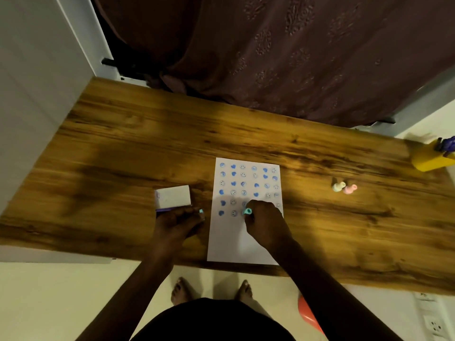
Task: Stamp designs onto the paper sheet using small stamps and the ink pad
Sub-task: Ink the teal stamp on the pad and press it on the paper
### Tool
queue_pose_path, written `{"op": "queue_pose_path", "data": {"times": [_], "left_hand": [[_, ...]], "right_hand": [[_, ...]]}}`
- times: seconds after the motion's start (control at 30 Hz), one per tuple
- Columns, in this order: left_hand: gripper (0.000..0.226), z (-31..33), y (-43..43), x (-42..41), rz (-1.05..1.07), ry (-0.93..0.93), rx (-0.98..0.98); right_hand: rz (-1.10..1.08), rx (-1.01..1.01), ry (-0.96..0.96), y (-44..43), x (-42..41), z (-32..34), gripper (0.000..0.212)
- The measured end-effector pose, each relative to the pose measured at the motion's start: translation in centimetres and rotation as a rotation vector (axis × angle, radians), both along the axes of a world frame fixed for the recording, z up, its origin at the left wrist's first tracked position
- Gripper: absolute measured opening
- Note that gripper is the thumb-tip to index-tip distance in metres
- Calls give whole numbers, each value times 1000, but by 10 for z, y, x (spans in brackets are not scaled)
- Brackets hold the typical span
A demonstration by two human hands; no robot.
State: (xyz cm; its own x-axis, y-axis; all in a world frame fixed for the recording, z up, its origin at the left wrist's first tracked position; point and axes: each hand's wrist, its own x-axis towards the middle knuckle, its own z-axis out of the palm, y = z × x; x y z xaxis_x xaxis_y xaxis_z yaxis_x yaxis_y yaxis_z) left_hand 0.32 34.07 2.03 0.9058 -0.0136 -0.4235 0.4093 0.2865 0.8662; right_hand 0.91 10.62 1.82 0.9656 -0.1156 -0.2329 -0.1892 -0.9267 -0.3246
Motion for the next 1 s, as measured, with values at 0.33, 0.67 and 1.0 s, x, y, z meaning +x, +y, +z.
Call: {"op": "queue_pose_path", "data": {"times": [0.33, 0.67, 1.0], "left_hand": [[21, -3, -13, 5, -6, 20, 50], [26, 10, -21, 6, -79, -56, 50], [44, 16, -74, -13, -238, -41, -23]], "right_hand": [[-22, -11, -36, 3, 4, -9, 34], [-5, 88, -19, -16, 11, 5, 30], [-213, 788, 15, -47, -29, 49, 21]]}}
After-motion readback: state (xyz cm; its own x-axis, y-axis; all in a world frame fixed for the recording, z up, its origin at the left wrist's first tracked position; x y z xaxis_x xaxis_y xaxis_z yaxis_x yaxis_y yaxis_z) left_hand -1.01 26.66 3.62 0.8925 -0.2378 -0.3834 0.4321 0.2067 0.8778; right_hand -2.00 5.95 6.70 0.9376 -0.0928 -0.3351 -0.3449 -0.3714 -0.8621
